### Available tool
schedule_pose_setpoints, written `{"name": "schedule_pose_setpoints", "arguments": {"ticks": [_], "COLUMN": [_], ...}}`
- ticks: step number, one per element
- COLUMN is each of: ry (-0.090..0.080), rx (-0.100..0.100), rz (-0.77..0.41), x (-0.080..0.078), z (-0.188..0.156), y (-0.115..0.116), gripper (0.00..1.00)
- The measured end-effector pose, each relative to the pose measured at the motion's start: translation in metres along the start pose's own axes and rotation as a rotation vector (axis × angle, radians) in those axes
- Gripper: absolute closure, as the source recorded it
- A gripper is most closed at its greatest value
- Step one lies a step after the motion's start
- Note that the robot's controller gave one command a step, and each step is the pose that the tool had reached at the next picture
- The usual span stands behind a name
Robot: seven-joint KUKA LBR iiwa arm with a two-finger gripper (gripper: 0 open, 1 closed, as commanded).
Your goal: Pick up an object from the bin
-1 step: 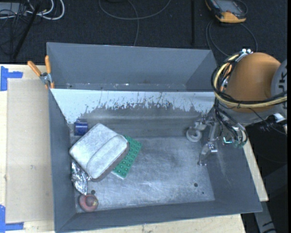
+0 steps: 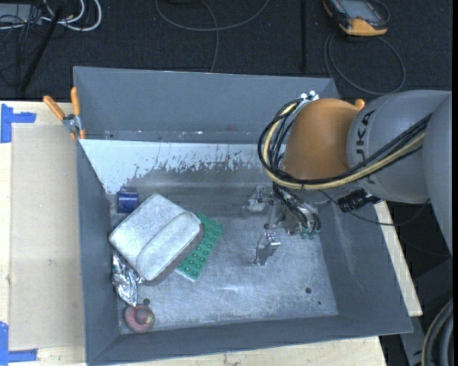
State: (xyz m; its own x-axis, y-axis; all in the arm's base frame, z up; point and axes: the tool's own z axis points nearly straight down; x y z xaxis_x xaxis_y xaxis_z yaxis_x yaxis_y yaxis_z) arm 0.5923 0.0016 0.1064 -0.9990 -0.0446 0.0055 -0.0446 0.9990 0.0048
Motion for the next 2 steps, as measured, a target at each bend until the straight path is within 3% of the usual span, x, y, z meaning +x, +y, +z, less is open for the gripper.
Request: {"name": "schedule_pose_setpoints", "arguments": {"ticks": [1,2], "ry": [-0.009,-0.008], "rx": [0.004,0.005], "rz": [-0.066,-0.068], "x": [-0.0233,-0.0237], "z": [0.0340,0.0323], "y": [0.0713,0.0710], "gripper": [0.00,1.00]}}
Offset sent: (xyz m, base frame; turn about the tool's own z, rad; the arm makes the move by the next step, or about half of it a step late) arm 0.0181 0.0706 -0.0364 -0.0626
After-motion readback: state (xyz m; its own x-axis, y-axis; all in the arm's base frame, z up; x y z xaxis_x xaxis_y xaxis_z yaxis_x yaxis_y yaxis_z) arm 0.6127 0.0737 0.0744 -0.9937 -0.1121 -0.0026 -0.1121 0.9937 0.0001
